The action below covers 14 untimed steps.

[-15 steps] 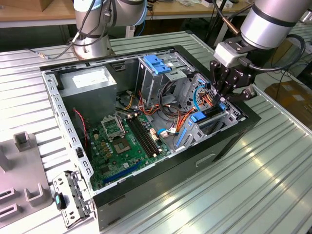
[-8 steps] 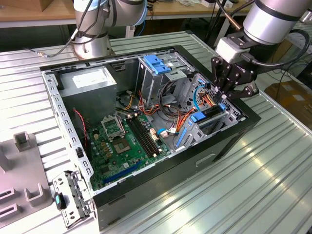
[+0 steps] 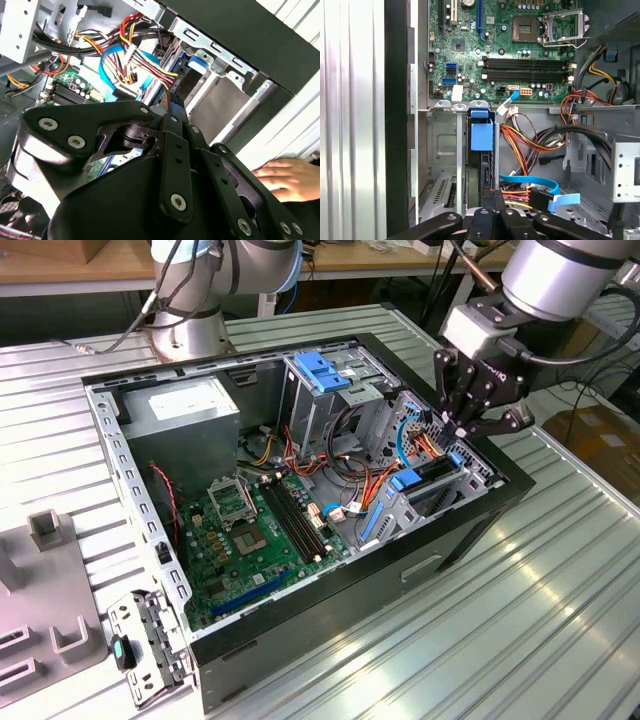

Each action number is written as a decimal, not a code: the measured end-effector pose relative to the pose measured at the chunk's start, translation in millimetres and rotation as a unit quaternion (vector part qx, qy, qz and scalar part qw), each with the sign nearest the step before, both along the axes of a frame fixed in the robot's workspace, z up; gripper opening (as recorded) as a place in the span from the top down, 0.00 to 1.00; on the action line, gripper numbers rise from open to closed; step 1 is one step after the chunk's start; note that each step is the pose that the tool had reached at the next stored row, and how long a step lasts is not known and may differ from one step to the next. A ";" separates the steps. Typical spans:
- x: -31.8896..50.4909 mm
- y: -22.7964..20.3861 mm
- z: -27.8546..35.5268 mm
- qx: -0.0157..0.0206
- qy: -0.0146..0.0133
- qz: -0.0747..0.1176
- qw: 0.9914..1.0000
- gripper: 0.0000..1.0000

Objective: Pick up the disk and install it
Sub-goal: 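Insert the second disk wire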

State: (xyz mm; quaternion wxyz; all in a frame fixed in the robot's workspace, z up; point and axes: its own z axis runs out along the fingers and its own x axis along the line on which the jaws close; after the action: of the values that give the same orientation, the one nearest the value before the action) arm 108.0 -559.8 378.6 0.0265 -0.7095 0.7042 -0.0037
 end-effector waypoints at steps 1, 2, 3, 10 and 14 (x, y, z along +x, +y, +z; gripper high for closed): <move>-0.1 0.0 6.0 0.000 0.000 0.000 1.000 0.89; 0.0 0.1 10.1 0.000 0.000 0.000 1.000 0.89; 0.0 0.2 13.9 0.000 0.000 0.000 1.000 0.89; -11.7 0.9 31.0 0.001 0.000 0.000 1.000 0.89; -15.2 6.0 33.0 0.001 0.000 0.000 1.000 0.89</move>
State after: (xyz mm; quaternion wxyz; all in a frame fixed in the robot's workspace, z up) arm 92.8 -553.8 411.7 0.0271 -0.7095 0.7042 -0.0032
